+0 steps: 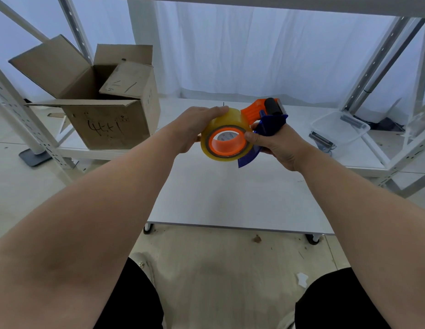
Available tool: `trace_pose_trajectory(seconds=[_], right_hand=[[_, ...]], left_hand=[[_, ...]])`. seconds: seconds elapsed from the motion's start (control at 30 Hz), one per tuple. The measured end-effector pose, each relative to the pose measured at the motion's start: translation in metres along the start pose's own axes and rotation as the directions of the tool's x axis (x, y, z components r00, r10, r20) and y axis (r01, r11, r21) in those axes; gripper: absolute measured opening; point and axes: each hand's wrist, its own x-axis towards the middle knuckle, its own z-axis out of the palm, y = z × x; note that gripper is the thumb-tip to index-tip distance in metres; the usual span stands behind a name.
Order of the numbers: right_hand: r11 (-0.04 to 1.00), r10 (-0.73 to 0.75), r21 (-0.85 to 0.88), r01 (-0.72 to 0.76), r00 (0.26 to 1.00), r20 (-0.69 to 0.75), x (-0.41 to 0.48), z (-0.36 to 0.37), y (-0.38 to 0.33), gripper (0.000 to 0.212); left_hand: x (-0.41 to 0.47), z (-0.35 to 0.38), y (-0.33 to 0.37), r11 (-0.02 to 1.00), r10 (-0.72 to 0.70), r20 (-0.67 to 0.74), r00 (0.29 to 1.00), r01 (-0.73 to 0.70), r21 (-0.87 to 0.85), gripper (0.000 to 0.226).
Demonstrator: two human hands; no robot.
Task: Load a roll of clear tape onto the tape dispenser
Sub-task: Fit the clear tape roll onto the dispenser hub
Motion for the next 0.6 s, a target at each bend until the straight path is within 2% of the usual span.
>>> trace_pose_trajectory(seconds=[0.07, 0.2, 0.27, 0.33, 0.47, 0.6], right_hand=[[1.0, -0.024, -0.008, 0.025, 0.999, 0.023, 0.0, 0.0, -0.002, 0.024], [0.999, -0.034, -0.027, 0.035, 0.999, 0.021, -0.001, 0.005, -0.004, 0.04], [0.999, -0.035, -0.012, 0.035, 0.999, 0.0, 0.0, 0.006, -0.004, 0.057], [0.999, -0.04, 0.025, 0.041, 0.999, -0.029, 0.001, 0.005, -0.005, 0.062], [0.987, -0.037, 0.156, 0.045, 0.998, -0.053, -0.001, -0.004, -0.003, 0.046], [0.985, -0.035, 0.17, 0.042, 0.998, -0.045, -0.002, -0.01, 0.001, 0.035]], left_hand=[[-0.003, 0.001, 0.001, 0.998, 0.006, 0.021, 1.0, -0.007, 0.068, 0.036], [-0.006, 0.01, 0.0, 0.984, 0.024, -0.019, 1.0, -0.02, 0.176, 0.042], [-0.007, 0.012, 0.001, 0.991, 0.026, -0.056, 0.998, -0.018, 0.131, 0.039], [-0.005, 0.011, 0.0, 0.997, 0.057, -0.061, 0.997, -0.053, 0.062, 0.037], [-0.003, 0.003, -0.001, 0.992, 0.103, -0.033, 0.994, -0.105, -0.069, 0.031], [-0.001, 0.001, -0.004, 0.996, 0.086, 0.03, 0.996, -0.086, 0.001, 0.04]])
